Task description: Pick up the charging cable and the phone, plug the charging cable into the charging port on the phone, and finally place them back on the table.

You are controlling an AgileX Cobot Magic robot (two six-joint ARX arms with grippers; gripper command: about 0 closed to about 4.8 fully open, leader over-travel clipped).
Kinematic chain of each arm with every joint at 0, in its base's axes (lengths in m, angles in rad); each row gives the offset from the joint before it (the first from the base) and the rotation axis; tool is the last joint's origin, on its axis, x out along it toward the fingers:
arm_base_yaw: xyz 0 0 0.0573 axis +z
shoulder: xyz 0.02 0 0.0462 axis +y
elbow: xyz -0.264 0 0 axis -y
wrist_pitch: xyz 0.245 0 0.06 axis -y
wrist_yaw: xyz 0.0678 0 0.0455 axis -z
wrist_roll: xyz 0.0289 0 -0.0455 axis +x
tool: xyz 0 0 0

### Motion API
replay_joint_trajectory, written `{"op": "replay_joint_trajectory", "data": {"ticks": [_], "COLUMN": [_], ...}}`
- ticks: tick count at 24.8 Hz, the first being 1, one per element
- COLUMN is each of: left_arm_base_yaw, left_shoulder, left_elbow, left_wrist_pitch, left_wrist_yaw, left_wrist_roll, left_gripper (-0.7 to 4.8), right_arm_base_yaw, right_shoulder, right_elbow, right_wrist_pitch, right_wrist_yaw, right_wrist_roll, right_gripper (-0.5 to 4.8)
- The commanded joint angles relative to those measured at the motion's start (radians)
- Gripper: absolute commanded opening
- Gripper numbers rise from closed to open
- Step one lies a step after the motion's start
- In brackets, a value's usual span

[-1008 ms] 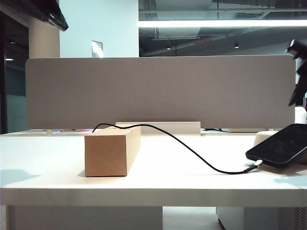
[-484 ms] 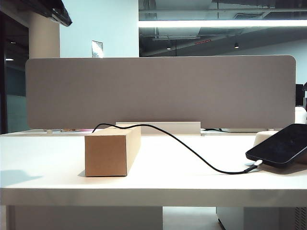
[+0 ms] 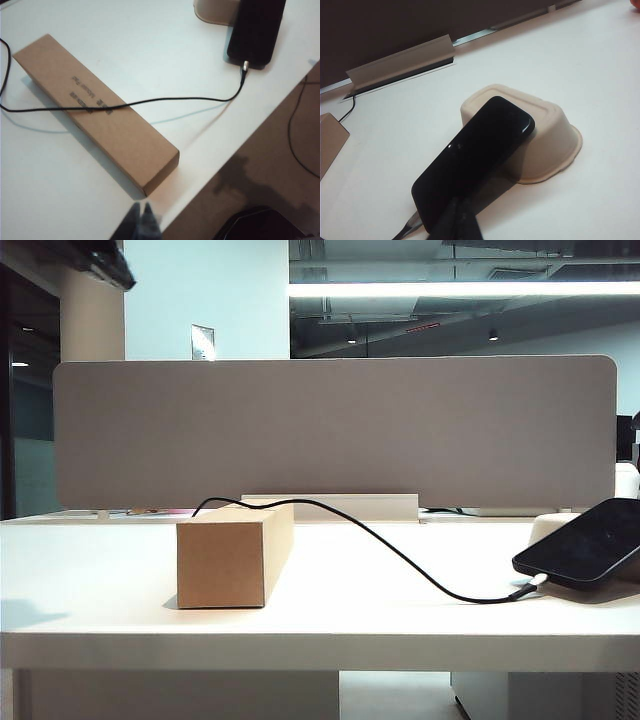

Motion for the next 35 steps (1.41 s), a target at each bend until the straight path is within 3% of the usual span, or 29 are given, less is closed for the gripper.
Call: {"op": "replay_joint_trajectory", "data": {"ticks": [1,13,24,31,35], "left_arm_base_yaw": [0.001,0.001,0.001,0.001,0.001], "left_shoulder": [-0.044,-0.341,-0.544,-0.639,-0.645], "left_elbow": [-0.029,-0.152,-0.251,-0.251,-0.251], "left_wrist_pitch": [0.007,0.021,0.021,0.017,0.023], "left_wrist_yaw": [0.008,-0.049,-0.076,-0.092,-0.093], "left_wrist_roll": [0.0,-0.046,-0.095,-0.095,-0.097], "left_gripper": [-0.06,-0.06,-0.06,-0.06,-0.06], "right_arm_base_yaw": [0.001,0.0,0.001,0.006,0.006], "right_shoulder": [-0.058,-0.082,-0.082,-0.082,-0.082], "right_elbow": [-0.029,-0.069,-0.069,-0.069,-0.069], "right_wrist_pitch": [0.009,0.022,-0.033,-0.037,-0.035], "right_wrist_yaw": [0.005,0.005,0.005,-0.026,-0.026], "right_wrist_roll": [-0.011,-0.103,-0.108,-0.274,-0.282], "right_gripper": [-0.05,-0.05,-0.05,-0.05,-0.05]}}
